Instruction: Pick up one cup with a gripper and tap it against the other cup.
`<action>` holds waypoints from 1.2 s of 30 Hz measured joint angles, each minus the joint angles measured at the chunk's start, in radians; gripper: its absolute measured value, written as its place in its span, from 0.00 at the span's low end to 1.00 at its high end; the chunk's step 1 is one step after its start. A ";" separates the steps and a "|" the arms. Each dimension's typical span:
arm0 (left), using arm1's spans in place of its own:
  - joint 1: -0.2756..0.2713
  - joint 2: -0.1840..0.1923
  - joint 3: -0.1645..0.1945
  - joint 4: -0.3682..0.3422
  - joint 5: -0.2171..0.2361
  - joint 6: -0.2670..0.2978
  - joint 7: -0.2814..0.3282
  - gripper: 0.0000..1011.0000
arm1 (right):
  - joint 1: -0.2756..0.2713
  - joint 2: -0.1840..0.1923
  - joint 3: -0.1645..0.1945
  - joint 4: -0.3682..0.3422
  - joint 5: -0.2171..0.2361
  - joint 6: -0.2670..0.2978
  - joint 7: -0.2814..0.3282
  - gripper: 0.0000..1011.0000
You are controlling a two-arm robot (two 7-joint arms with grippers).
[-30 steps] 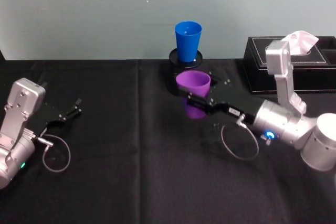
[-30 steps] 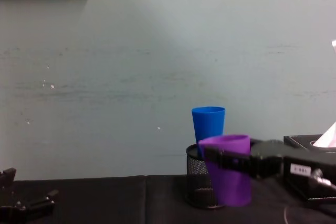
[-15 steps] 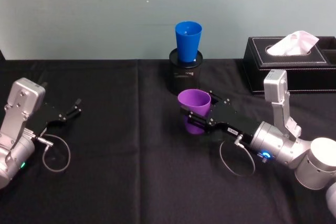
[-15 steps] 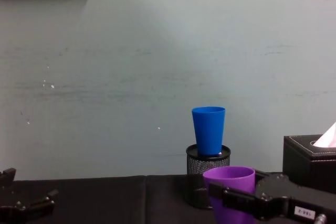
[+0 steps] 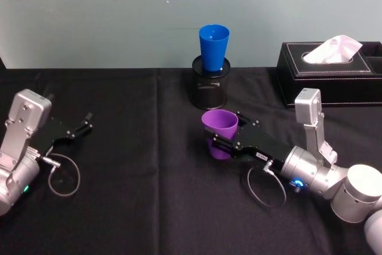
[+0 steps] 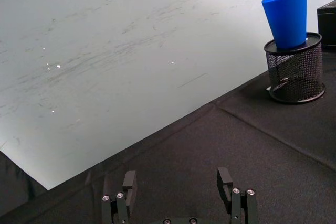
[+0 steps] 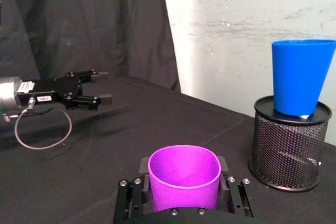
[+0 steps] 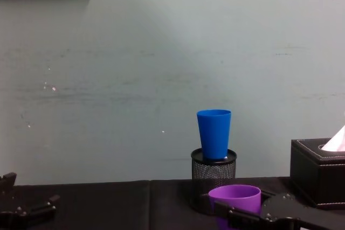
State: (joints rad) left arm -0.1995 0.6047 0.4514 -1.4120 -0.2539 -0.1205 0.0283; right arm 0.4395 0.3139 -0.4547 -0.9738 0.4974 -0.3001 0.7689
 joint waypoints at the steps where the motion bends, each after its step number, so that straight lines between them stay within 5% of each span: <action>1: 0.000 0.000 0.000 0.000 0.000 0.000 0.000 0.99 | 0.001 -0.002 0.001 0.003 0.000 0.000 -0.001 0.72; 36: 0.000 0.000 0.000 0.000 0.000 0.000 0.000 0.99 | 0.021 -0.022 0.003 0.057 -0.023 0.043 -0.014 0.73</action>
State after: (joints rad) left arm -0.1995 0.6047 0.4514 -1.4120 -0.2539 -0.1205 0.0283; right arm 0.4606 0.2914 -0.4513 -0.9172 0.4740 -0.2570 0.7546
